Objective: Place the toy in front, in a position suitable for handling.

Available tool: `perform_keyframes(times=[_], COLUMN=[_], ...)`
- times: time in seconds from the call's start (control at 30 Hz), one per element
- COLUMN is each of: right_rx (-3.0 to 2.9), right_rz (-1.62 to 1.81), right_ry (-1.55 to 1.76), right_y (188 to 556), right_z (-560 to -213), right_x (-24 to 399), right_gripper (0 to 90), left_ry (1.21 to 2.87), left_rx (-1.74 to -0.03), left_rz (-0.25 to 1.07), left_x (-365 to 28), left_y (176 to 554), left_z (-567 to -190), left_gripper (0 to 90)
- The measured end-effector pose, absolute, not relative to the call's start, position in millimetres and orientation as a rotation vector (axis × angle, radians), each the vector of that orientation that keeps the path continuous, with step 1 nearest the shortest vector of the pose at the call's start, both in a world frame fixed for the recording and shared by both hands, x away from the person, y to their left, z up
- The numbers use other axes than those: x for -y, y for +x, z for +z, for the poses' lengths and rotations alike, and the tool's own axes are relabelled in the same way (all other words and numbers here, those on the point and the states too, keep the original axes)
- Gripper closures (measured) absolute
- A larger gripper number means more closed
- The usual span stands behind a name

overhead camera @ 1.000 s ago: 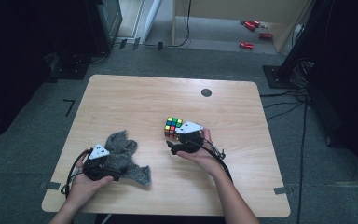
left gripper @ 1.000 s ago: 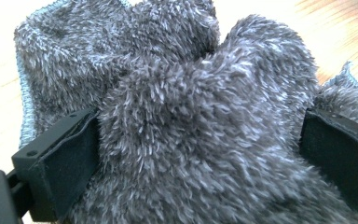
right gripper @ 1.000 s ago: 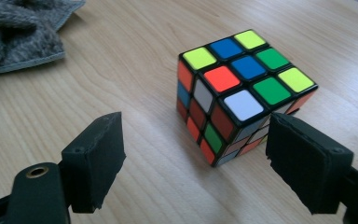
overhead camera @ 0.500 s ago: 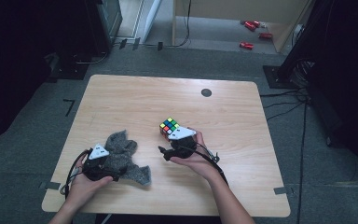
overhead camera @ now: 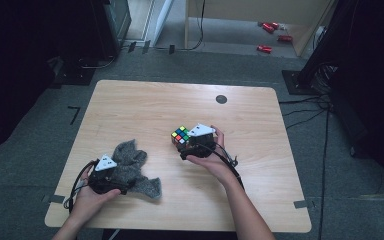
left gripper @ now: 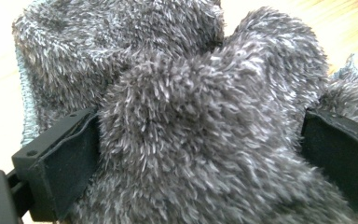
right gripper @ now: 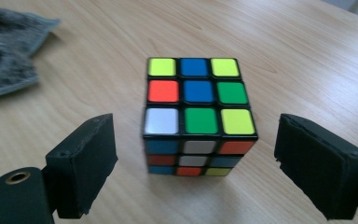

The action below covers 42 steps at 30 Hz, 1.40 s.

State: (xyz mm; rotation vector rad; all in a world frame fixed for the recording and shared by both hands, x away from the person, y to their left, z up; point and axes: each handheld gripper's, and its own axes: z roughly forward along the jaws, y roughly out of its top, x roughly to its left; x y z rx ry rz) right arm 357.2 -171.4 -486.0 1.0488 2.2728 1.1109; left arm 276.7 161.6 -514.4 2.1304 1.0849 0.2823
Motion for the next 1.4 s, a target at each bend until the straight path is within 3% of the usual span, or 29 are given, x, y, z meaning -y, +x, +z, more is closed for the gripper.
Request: perform_keyframes(times=[0.53, 0.77, 1.4], right_rx=[-2.224, -2.206, -2.171], right_rz=[1.007, 0.976, 1.038], right_ry=[1.146, 1.181, 1.16], right_y=[374.5, 376.0, 368.7], right_z=[-513.3, -521.1, -518.8], right_x=[142.9, 143.6, 146.8], right_gripper=[13.8, 22.2, 34.5], left_ry=[2.133, 2.133, 2.128], left_rx=[-1.076, -1.075, -1.072], left_rz=[0.287, 0.29, 0.294], left_x=[-161.9, -161.7, -161.7], left_y=[276.0, 275.8, 275.2], left_z=[-515.0, -515.2, -515.8], left_gripper=[1.0, 1.0, 1.0])
